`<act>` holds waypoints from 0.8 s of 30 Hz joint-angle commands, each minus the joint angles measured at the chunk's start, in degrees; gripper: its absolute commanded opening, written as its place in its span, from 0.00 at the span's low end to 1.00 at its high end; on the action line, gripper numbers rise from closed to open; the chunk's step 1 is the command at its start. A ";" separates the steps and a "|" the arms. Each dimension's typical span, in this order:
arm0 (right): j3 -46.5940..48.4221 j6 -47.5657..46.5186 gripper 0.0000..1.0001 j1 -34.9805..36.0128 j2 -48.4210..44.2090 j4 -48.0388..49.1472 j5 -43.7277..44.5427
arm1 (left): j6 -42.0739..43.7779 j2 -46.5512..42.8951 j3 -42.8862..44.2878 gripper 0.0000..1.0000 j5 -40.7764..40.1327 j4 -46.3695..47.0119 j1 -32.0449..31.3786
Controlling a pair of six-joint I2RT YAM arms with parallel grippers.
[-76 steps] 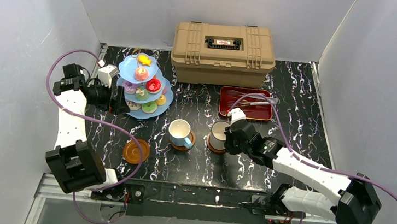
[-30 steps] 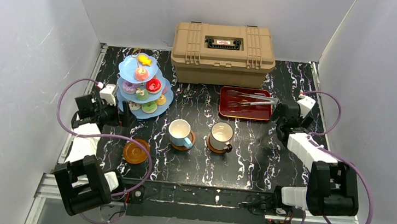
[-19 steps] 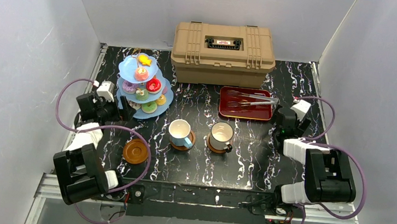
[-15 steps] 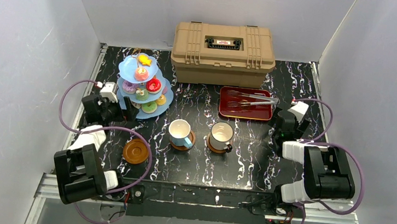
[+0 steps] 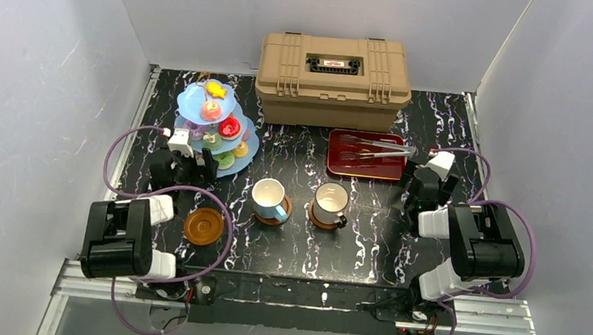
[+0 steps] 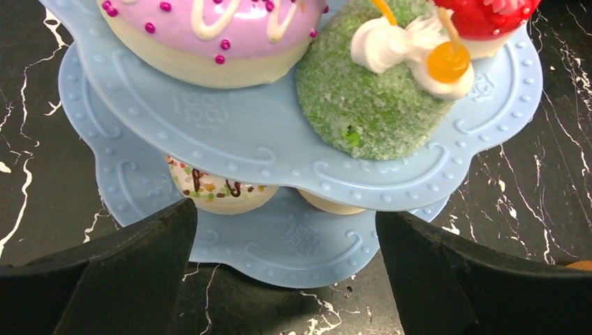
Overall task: Serve the afternoon tea
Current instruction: Reset both arms
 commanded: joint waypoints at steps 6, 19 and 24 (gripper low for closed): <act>-2.85 -4.74 0.98 -0.32 1.10 10.79 -7.59 | 0.53 4.49 -5.35 0.98 -5.73 18.96 -2.20; -6.10 -4.91 0.98 0.64 2.96 18.60 -3.72 | 0.34 7.22 -3.99 0.98 -6.11 19.21 -2.37; -6.07 -4.79 0.98 0.64 2.74 18.18 -3.81 | 0.35 7.24 -4.05 0.98 -6.10 19.20 -2.39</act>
